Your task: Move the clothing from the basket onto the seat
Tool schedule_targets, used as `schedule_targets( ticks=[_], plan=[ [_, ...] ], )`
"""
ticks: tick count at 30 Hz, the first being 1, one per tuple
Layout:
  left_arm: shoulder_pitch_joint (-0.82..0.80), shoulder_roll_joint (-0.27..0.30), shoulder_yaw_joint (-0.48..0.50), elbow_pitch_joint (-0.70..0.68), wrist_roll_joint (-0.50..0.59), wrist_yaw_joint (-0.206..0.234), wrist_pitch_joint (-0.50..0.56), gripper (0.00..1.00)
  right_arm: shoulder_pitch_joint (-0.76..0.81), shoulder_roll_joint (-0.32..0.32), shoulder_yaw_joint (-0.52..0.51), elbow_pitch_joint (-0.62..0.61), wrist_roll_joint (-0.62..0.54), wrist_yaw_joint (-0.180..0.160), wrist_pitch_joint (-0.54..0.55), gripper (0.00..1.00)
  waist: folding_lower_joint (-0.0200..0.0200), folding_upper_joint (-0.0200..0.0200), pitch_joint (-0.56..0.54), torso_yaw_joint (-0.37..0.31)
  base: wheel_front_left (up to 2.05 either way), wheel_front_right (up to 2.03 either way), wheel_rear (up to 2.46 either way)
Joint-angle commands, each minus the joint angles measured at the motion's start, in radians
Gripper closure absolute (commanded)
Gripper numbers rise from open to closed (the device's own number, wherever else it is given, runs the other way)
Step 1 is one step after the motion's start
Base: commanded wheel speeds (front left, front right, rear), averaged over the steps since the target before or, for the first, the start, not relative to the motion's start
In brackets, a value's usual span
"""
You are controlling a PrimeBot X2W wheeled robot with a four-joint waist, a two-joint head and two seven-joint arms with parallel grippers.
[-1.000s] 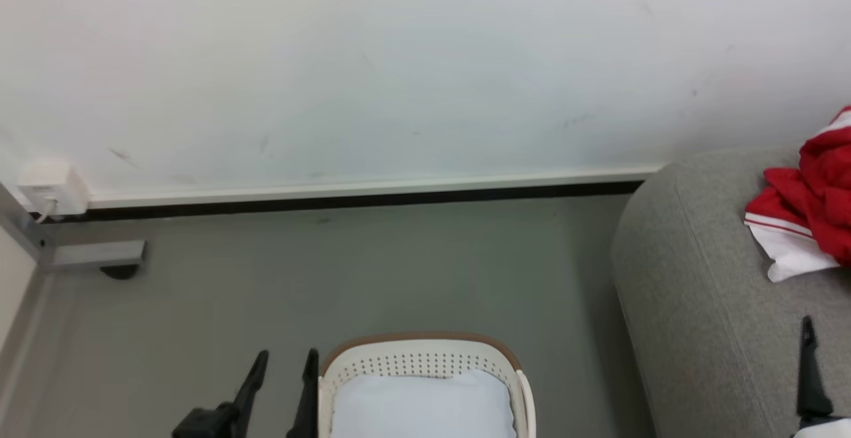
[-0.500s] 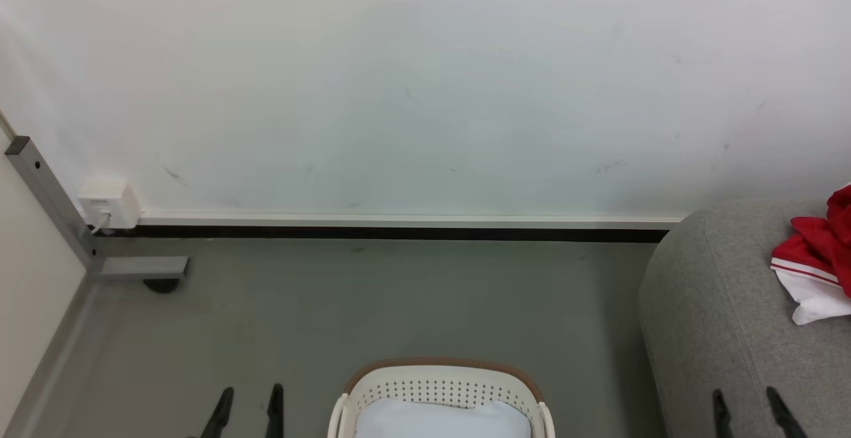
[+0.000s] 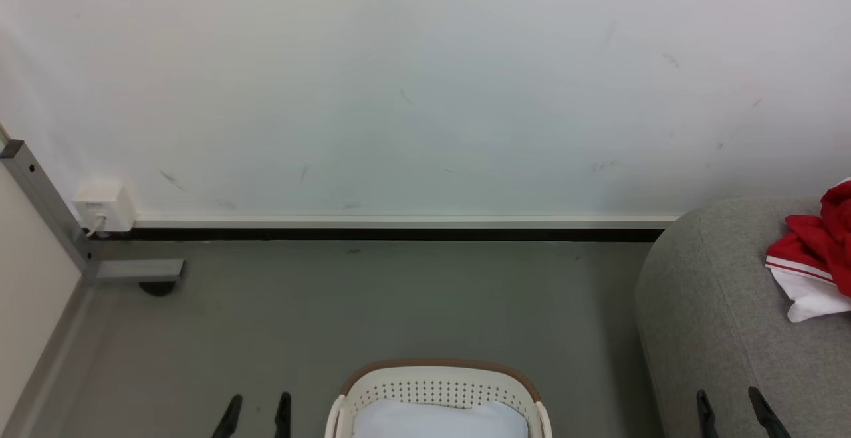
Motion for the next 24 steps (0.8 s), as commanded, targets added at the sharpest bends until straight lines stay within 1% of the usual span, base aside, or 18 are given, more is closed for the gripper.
schedule_targets(
  ticks=[1,5,6,10,24],
  plan=[
    [-0.002,0.002,-0.003,0.003,-0.005,-0.003,0.000,0.00,0.001,-0.001,-0.004,-0.006,-0.002,-0.002,0.000,0.00,0.0001,0.0000,0.000,0.000,0.00,0.00,0.00],
    [-0.006,0.002,-0.011,0.010,0.000,-0.006,0.000,0.00,-0.001,-0.001,-0.008,-0.009,-0.006,-0.002,0.000,0.00,0.0001,0.0000,0.000,0.001,0.00,0.00,0.00],
    [-0.001,0.000,-0.014,0.012,-0.003,-0.004,0.000,1.00,0.000,0.000,-0.005,0.000,0.000,0.000,0.000,1.00,0.0001,0.0000,0.000,0.001,0.00,0.00,0.00],
    [0.011,-0.004,-0.020,0.048,-0.005,-0.004,0.001,1.00,0.010,0.009,-0.005,0.034,0.001,0.000,0.001,1.00,0.0001,0.0000,0.000,0.000,0.00,0.00,0.00],
    [-0.031,-0.003,0.015,0.041,-0.269,-0.010,0.073,1.00,-0.031,0.006,-0.018,0.021,0.285,0.000,0.074,1.00,0.0001,0.0000,0.007,-0.005,0.00,0.00,0.00]
  ],
)
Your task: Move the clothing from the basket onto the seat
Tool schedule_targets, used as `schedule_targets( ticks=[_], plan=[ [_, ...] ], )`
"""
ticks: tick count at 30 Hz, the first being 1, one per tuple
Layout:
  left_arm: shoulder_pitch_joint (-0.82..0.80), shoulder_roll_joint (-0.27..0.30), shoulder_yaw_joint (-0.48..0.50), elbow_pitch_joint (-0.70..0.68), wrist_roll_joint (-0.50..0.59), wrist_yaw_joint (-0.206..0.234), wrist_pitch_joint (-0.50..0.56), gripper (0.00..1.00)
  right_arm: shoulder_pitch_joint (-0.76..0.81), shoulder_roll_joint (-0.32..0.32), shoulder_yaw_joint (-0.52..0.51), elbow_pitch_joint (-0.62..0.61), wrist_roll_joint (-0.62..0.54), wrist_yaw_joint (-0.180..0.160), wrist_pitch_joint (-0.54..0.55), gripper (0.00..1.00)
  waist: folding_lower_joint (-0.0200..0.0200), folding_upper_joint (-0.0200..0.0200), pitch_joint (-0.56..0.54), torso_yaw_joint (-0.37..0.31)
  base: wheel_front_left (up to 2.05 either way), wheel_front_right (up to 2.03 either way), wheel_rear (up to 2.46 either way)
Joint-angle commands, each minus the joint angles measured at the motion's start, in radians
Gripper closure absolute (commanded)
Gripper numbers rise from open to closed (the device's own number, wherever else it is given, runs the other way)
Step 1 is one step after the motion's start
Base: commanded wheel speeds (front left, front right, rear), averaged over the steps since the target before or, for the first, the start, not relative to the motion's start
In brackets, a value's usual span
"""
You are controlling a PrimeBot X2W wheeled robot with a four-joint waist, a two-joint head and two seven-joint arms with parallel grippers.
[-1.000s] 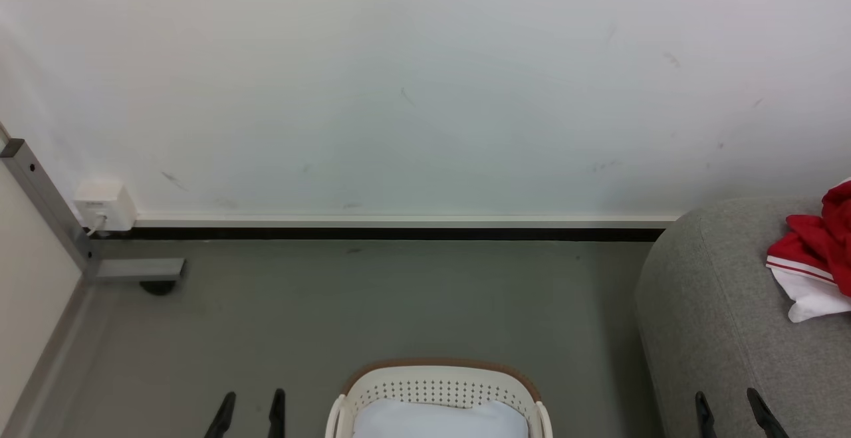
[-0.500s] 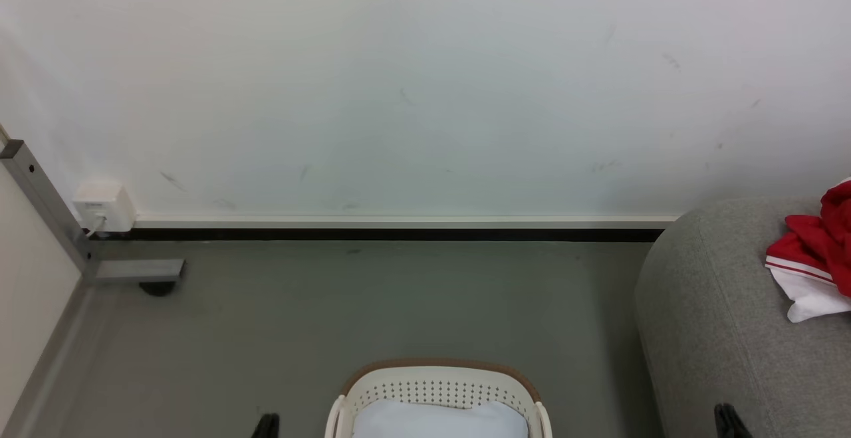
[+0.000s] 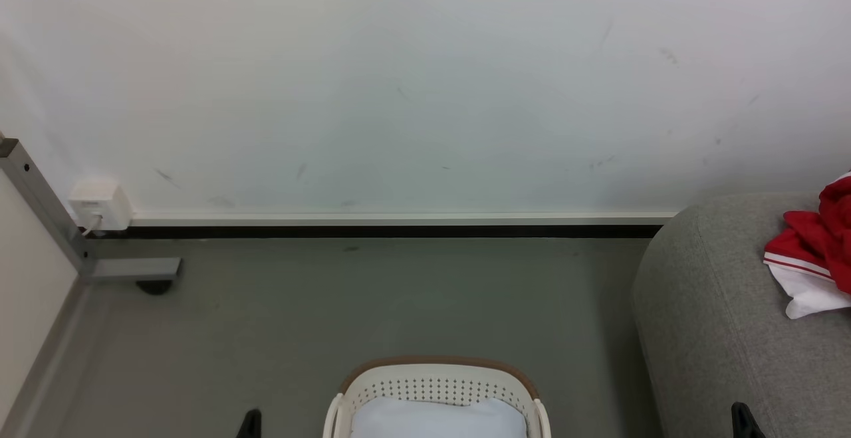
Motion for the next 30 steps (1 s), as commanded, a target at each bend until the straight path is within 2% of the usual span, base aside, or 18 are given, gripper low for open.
schedule_targets(
  ticks=[1,30],
  plan=[
    [-0.030,0.003,0.010,-0.018,-0.058,-0.003,0.012,1.00,-0.036,-0.008,-0.004,-0.022,0.060,0.000,0.010,1.00,0.0000,-0.0001,0.001,-0.001,0.00,0.00,0.00],
    [-0.092,0.005,0.063,-0.032,-0.471,-0.012,0.121,1.00,-0.094,-0.013,-0.019,-0.047,0.502,-0.001,0.118,1.00,0.0000,-0.0001,0.016,-0.012,0.00,0.00,0.00]
  ],
)
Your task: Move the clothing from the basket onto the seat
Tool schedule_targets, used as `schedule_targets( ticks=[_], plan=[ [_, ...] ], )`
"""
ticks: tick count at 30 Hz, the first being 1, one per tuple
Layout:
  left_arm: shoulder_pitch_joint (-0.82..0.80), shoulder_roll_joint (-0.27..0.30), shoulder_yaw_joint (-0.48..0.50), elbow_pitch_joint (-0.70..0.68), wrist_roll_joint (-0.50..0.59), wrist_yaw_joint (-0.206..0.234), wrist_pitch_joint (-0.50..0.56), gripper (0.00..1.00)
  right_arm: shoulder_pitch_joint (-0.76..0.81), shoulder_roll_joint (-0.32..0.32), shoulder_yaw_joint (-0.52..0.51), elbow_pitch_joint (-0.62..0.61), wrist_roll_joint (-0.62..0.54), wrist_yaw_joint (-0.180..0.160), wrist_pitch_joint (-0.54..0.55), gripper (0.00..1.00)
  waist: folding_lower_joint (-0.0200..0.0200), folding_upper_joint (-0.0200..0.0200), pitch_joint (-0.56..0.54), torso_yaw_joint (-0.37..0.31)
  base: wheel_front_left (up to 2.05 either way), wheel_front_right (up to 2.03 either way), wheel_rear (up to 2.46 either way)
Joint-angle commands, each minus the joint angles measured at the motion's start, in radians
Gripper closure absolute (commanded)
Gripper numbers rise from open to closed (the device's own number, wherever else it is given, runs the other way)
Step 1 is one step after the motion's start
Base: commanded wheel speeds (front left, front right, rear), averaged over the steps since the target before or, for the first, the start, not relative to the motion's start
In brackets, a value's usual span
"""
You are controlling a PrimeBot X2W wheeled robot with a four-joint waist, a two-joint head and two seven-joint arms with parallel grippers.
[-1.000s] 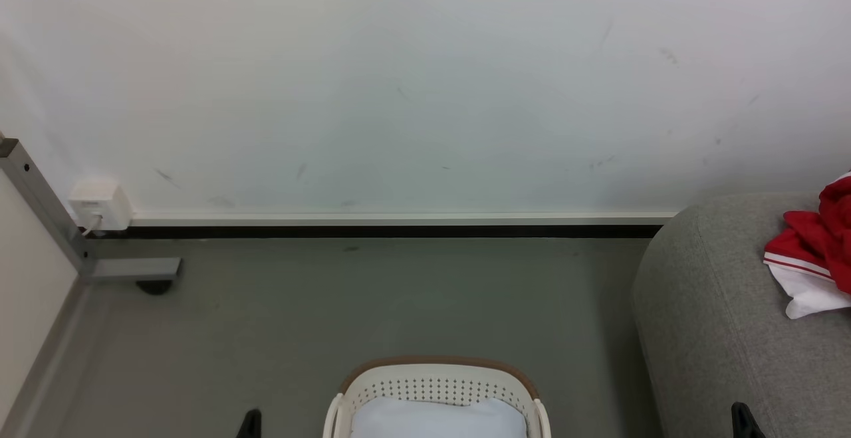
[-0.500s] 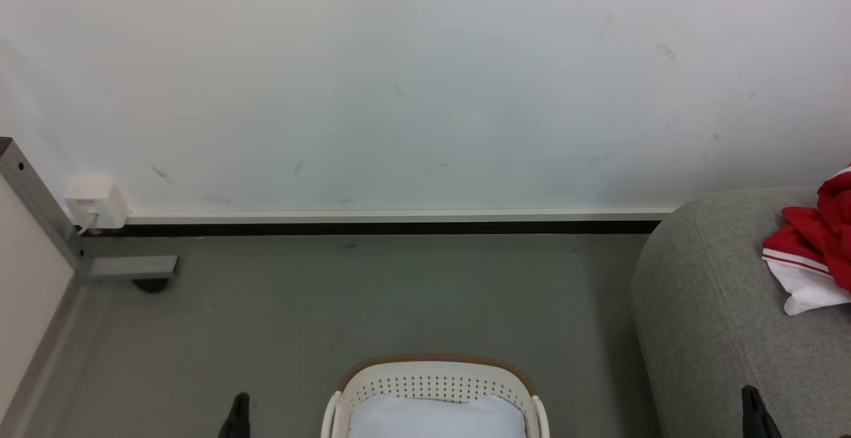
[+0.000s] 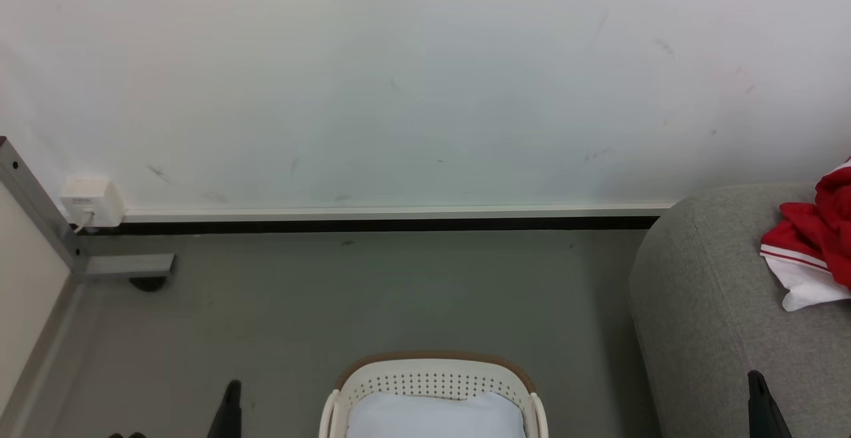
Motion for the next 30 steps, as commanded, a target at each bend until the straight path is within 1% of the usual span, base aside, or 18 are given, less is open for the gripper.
schedule_targets(
  ticks=[1,15,30],
  plan=[
    [-0.027,0.005,0.007,-0.015,-0.037,-0.003,0.006,1.00,-0.029,-0.011,-0.005,-0.015,0.034,-0.001,0.006,1.00,0.0000,0.0000,0.001,0.000,0.00,0.00,0.00],
    [-0.051,0.006,0.028,-0.020,-0.201,-0.007,0.050,1.00,-0.051,-0.013,-0.012,-0.025,0.208,-0.001,0.050,1.00,0.0000,0.0000,0.008,-0.006,0.00,0.00,0.00],
    [-0.074,0.007,0.048,-0.023,-0.350,-0.011,0.091,1.00,-0.073,-0.014,-0.018,-0.033,0.371,-0.001,0.091,1.00,0.0000,0.0000,0.016,-0.012,0.00,0.00,0.00]
  ],
)
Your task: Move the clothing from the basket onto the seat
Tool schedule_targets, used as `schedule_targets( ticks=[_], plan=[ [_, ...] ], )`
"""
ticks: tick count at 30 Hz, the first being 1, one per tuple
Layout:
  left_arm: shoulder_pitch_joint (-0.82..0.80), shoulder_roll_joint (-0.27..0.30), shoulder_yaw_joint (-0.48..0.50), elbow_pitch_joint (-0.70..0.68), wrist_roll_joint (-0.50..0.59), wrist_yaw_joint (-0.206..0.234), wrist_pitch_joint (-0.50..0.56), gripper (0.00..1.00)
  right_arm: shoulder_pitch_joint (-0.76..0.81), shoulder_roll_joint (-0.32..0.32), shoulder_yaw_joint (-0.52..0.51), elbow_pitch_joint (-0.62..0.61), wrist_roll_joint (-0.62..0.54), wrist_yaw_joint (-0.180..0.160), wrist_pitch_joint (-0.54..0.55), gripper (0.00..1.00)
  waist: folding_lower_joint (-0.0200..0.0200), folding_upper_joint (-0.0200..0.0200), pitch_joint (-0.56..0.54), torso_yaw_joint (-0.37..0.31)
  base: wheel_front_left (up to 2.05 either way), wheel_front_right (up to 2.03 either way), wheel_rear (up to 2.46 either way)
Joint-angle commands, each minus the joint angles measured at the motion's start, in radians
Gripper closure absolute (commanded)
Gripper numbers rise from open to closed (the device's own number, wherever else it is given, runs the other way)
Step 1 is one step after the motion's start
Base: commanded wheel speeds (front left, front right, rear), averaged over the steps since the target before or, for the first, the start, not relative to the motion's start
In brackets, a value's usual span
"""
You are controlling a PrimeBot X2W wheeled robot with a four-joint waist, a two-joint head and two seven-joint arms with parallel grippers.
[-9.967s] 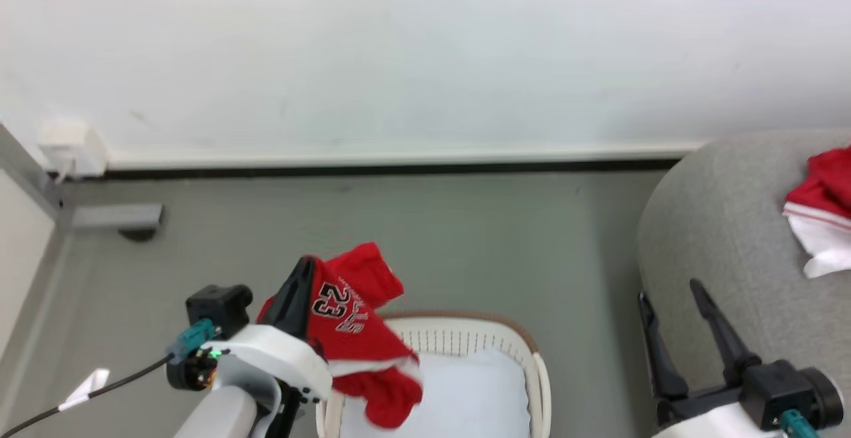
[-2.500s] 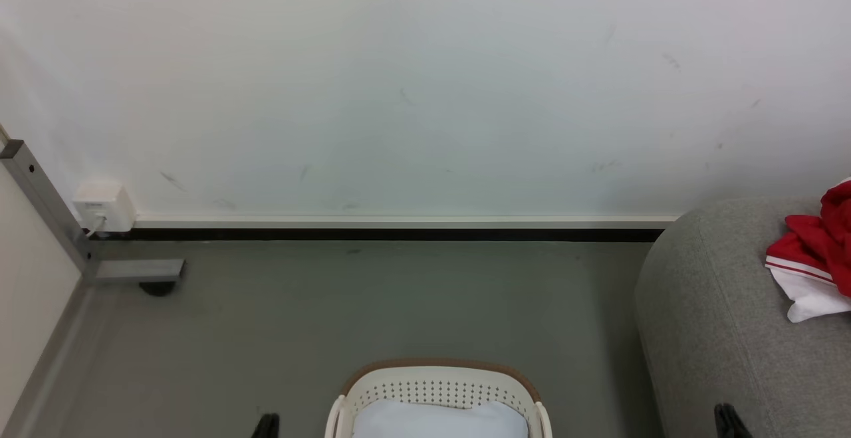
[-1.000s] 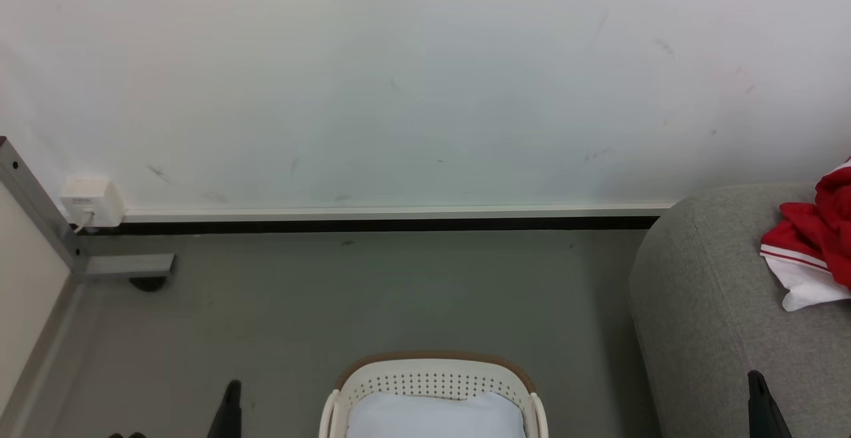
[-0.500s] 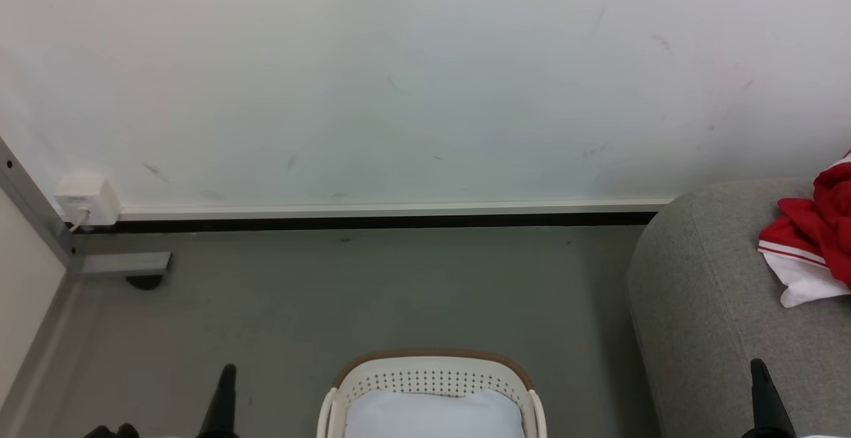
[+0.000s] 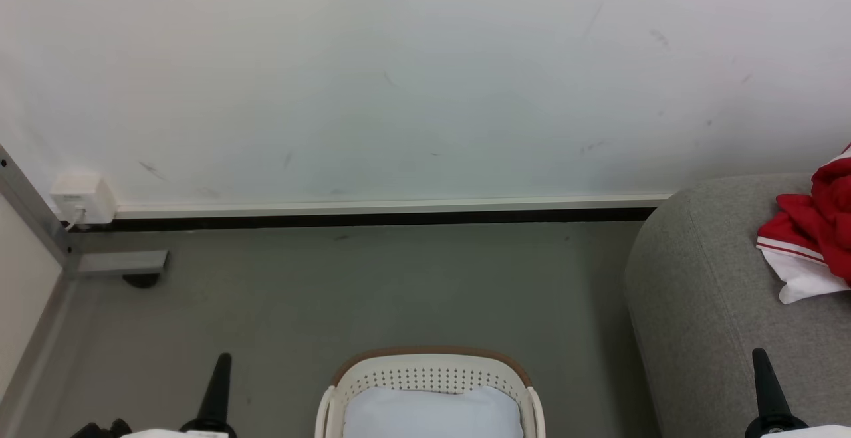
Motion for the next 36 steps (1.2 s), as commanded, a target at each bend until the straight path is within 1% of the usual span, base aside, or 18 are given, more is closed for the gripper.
schedule_targets(
  ticks=[1,24,36],
  plan=[
    [-0.020,0.007,0.008,-0.009,-0.025,-0.006,0.009,1.00,-0.022,-0.011,-0.004,-0.013,0.029,-0.001,0.007,1.00,-0.0001,0.0000,0.001,-0.001,0.00,0.00,0.00],
    [-0.048,0.008,0.033,-0.014,-0.224,-0.010,0.062,1.00,-0.048,-0.013,-0.012,-0.023,0.243,-0.002,0.061,1.00,-0.0001,0.0000,0.013,-0.010,0.00,0.00,0.00],
    [-0.061,0.009,0.044,-0.016,-0.308,-0.013,0.084,1.00,-0.062,-0.013,-0.015,-0.028,0.329,-0.002,0.083,1.00,-0.0001,0.0000,0.019,-0.014,0.00,0.00,0.00]
  ],
)
